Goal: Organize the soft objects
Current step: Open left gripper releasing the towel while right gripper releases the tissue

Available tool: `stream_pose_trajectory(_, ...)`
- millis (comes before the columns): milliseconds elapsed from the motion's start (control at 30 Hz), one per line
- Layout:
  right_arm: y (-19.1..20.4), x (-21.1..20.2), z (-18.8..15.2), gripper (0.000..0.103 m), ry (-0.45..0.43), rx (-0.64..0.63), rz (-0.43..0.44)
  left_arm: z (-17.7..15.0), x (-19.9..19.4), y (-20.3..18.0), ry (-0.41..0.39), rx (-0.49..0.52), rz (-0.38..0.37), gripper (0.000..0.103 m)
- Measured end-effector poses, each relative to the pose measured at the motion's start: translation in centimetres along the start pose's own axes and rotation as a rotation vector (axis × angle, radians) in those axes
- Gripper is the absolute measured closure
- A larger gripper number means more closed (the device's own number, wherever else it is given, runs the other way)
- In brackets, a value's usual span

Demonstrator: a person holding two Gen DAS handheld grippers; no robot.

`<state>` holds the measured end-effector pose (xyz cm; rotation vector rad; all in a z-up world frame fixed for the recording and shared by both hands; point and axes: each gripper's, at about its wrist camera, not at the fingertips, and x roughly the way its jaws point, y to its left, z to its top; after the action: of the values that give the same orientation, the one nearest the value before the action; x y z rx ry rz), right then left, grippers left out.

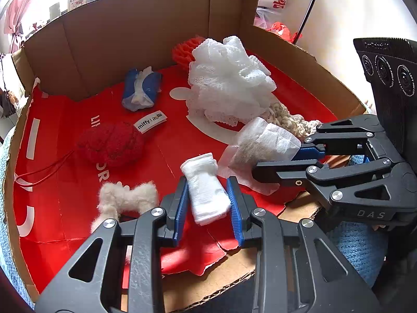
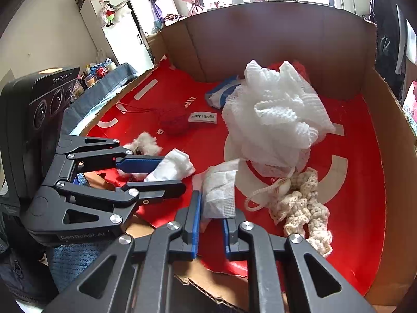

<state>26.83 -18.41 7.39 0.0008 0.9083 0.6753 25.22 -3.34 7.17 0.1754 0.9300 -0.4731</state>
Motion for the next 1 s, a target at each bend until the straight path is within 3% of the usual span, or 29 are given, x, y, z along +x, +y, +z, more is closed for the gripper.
stream_pose_trajectory(67, 0.0, 0.0, 0.0, 0.077, 0.001, -0.004, -0.007, 0.0, 0.0, 0.0, -0.001, 0.003, 0.003, 0.075)
stream_pose_trajectory(233, 0.1, -0.1, -0.1, 0.076, 0.001, -0.011, -0.01, 0.0, 0.0, -0.2, 0.001, 0.012, 0.005, 0.071)
stream_pose_trajectory(267, 0.1, -0.2, -0.1, 0.076, 0.002, -0.011, -0.013, 0.0, 0.0, -0.3, 0.0, 0.014, 0.004, 0.06)
stream_pose_trajectory(333, 0.1, -0.3, -0.1, 0.075, -0.001, -0.012, -0.019, 0.0, -0.1, -0.3, -0.006, 0.014, 0.006, 0.049)
stream_pose_trajectory(567, 0.0, -1.4, -0.1, 0.059, -0.028, -0.012, -0.046, 0.1, -0.7, -0.3, -0.028, 0.019, 0.007, 0.049)
stream_pose_trajectory(1000, -0.2, -3.3, -0.3, 0.044, -0.064, 0.016, -0.059, -0.3, -2.5, -0.6, -0.062, 0.013, 0.028, 0.045)
